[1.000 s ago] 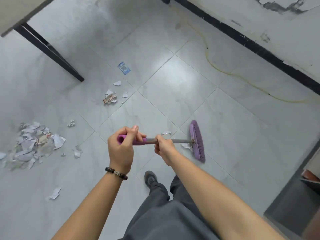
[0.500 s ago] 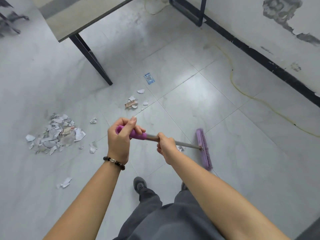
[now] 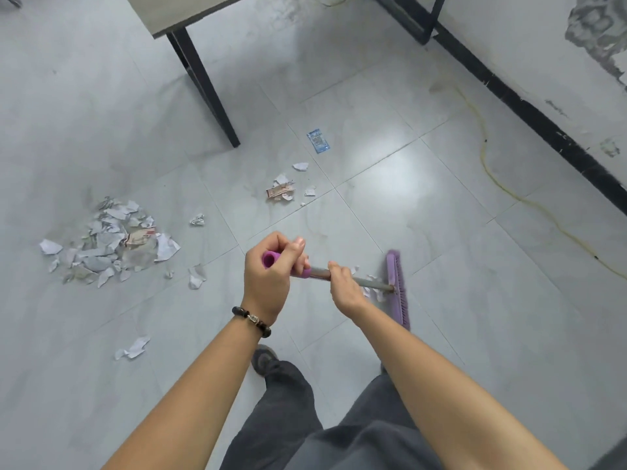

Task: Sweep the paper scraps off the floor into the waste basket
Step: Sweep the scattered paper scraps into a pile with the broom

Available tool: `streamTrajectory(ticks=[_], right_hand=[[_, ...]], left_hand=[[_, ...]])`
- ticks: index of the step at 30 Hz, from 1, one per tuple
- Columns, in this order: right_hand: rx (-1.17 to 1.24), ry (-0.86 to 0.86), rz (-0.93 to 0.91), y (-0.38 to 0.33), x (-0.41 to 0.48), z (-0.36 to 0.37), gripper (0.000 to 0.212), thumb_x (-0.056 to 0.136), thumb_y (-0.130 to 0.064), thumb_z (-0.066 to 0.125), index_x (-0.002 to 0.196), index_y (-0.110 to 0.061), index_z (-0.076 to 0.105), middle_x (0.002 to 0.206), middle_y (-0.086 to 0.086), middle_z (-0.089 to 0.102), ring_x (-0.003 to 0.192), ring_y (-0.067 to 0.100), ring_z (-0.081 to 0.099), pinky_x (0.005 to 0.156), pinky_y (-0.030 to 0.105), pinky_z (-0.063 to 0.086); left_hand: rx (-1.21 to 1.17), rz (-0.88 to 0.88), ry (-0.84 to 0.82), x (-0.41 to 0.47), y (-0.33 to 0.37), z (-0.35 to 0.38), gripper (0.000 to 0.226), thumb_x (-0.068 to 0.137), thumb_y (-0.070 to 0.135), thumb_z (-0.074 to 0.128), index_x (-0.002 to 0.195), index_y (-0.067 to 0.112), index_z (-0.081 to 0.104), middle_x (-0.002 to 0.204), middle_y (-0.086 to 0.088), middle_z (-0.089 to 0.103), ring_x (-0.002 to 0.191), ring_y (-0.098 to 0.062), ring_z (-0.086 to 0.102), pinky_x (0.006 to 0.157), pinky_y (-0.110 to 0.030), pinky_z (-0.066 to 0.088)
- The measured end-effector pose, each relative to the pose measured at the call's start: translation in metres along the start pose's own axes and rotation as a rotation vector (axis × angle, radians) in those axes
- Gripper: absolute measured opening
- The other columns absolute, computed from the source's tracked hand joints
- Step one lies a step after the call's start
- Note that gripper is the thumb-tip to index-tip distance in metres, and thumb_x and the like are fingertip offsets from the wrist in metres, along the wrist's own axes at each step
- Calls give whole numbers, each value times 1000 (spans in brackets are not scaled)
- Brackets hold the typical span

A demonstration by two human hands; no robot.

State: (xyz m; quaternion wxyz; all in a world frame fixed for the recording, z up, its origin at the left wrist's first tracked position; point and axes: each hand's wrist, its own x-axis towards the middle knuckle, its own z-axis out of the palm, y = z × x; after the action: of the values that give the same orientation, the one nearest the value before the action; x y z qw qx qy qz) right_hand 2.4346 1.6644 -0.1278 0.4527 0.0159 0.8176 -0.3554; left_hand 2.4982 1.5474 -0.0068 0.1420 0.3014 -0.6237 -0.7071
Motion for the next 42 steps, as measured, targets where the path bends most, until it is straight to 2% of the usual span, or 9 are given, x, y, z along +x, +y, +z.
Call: streamTrajectory(ticks=[8, 12, 14, 18, 23, 28, 33, 37, 42], right_hand=[[53, -234, -142, -171, 1, 217, 50, 103, -50, 15, 136, -22, 42, 131, 12, 47, 121, 35, 47, 110, 48, 32], [103, -390, -186, -247, 1, 283, 51, 85, -60, 23, 109, -25, 51, 93, 1, 52, 82, 18, 53, 78, 32, 42], [75, -483, -187, -282, -2, 301, 39, 77, -50, 32, 103, -26, 50, 82, -1, 49, 68, 14, 45, 62, 28, 33], [-66, -524, -335, -321, -13, 317, 33, 82, -12, 45, 110, -30, 49, 76, 0, 52, 68, 19, 43, 59, 28, 35], [-158, -449, -422, -322, -8, 301, 36, 88, -31, 65, 117, -32, 44, 65, -7, 50, 55, 12, 43, 56, 26, 37], [-124, -193, -362, -309, 16, 237, 39, 86, -52, 65, 110, -29, 45, 82, -2, 59, 62, 13, 48, 57, 25, 39], [-174, 17, -334, -286, 68, 162, 32, 92, -49, 57, 109, -24, 45, 94, 6, 68, 70, 19, 55, 70, 35, 46], [-194, 100, -267, -271, 123, 115, 38, 96, -43, 52, 124, -19, 47, 109, 14, 64, 96, 30, 62, 81, 39, 48], [-317, 108, -227, -277, 205, 79, 43, 96, -45, 49, 131, -21, 45, 119, 18, 60, 113, 35, 55, 89, 39, 45]], left_hand=[[-132, 78, 369, 46, 51, -237, 33, 88, 14, 61, 62, 10, 41, 46, -2, 43, 50, -21, 47, 74, -41, 52], [-255, 195, 567, 57, 96, -312, 39, 90, 14, 63, 59, 14, 39, 44, 1, 38, 49, -20, 38, 61, -32, 45], [-290, 248, 649, 60, 113, -339, 40, 88, 13, 65, 57, 16, 39, 44, 2, 36, 48, -20, 36, 58, -29, 42], [-331, 295, 695, 62, 133, -372, 42, 85, 13, 67, 53, 18, 40, 42, 3, 35, 45, -18, 35, 55, -28, 40], [-415, 303, 668, 74, 142, -372, 42, 84, 10, 67, 51, 18, 41, 42, 3, 35, 45, -16, 36, 55, -27, 40], [-394, 255, 438, 108, 129, -318, 40, 80, 13, 67, 48, 21, 44, 46, 0, 38, 49, -18, 39, 58, -28, 41], [-304, 186, 196, 153, 105, -251, 35, 80, 29, 69, 54, 17, 49, 53, -2, 48, 59, -22, 48, 71, -29, 50], [-180, 90, 66, 195, 80, -206, 32, 95, 23, 61, 66, 10, 58, 70, -13, 66, 88, -24, 71, 80, -22, 51], [-87, 7, 114, 264, 64, -165, 43, 97, 31, 55, 70, -2, 61, 77, -19, 69, 92, -24, 71, 79, -21, 53]])
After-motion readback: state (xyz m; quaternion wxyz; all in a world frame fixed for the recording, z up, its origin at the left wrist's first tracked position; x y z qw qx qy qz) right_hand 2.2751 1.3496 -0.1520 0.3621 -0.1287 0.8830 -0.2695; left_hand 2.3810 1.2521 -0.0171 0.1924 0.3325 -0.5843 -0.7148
